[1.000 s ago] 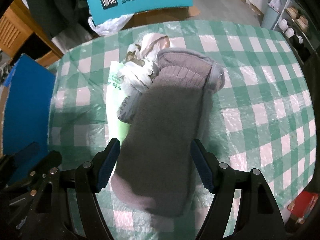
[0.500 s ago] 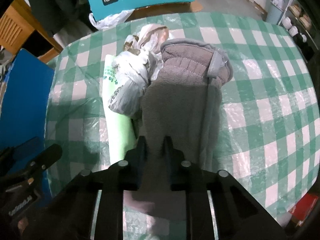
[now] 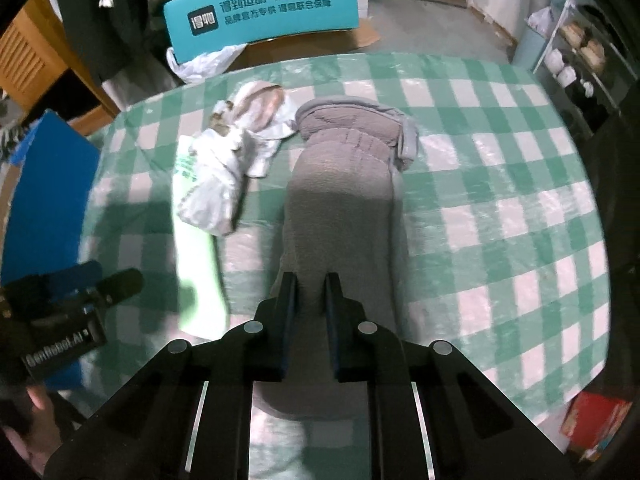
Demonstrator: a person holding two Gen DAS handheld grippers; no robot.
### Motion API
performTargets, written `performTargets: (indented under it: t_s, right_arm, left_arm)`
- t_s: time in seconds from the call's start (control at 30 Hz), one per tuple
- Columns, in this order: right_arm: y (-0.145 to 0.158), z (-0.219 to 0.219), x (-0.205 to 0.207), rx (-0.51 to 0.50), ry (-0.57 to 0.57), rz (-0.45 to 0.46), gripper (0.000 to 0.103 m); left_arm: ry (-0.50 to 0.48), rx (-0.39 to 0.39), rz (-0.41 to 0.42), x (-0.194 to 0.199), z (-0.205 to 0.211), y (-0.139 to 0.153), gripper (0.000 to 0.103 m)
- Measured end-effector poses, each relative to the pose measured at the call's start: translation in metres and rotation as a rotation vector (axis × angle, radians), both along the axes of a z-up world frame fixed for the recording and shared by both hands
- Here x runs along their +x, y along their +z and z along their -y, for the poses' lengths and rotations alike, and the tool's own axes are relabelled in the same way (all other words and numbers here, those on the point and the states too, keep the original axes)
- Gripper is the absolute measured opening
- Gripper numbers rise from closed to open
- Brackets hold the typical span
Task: Organize soft objects
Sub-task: 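Lower the right tool onto the grey fleece sock while the left tool reaches the light-green bag, then close the right gripper on the grey fleece sock while the left gripper grasps the light-green bag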
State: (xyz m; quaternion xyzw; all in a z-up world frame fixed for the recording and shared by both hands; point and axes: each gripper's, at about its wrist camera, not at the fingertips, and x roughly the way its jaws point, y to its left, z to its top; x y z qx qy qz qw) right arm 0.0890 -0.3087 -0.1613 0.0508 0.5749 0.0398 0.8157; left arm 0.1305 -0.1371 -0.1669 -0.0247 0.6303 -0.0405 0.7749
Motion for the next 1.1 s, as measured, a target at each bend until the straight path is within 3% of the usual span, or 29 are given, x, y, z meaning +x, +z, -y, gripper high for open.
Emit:
performTargets:
  t_s: [0.2,0.3,0.37,0.4,0.63,0.73,0.83,0.9,0.93,1.03,1.1]
  right_arm:
    - [-0.008,0.014,-0.005,0.042,0.018,-0.03,0.014]
    - [-0.01,0.02,-0.003,0.093,0.008,-0.046,0.03]
    - [-0.012,0.023,-0.003,0.109,-0.007,-0.064,0.053]
    - [-0.012,0.024,-0.003,0.107,-0.015,-0.065,0.057]
    - [-0.008,0.031,-0.004,0.089,-0.04,-0.061,0.063]
    - [-0.009,0.032,-0.002,0.078,-0.047,-0.066,0.063]
    - [-0.011,0.036,-0.001,0.076,-0.065,-0.072,0.063]
    - [-0.012,0.039,0.001,0.075,-0.08,-0.072,0.064]
    - [-0.013,0.039,0.002,0.077,-0.085,-0.072,0.064]
    - [-0.015,0.038,0.007,0.081,-0.095,-0.071,0.064]
    - [-0.018,0.034,0.011,0.074,-0.099,-0.071,0.064]
  left_arm:
    - [0.049,-0.045,-0.041,0.012,0.01,-0.012,0.057]
    - [0.066,-0.053,-0.061,0.014,0.013,-0.018,0.057]
    - [0.073,-0.046,-0.076,0.017,0.016,-0.024,0.057]
    - [0.074,-0.043,-0.079,0.017,0.018,-0.026,0.057]
    - [0.062,-0.027,-0.094,0.02,0.031,-0.036,0.057]
    - [0.057,-0.019,-0.073,0.021,0.037,-0.034,0.067]
    - [0.044,-0.019,-0.046,0.021,0.04,-0.033,0.067]
    - [0.037,0.003,-0.032,0.02,0.04,-0.034,0.056]
    - [0.033,0.006,-0.021,0.02,0.04,-0.032,0.042]
    - [0.017,0.005,-0.017,0.021,0.036,-0.032,0.019]
    - [0.02,-0.014,-0.022,0.022,0.029,-0.033,0.011]
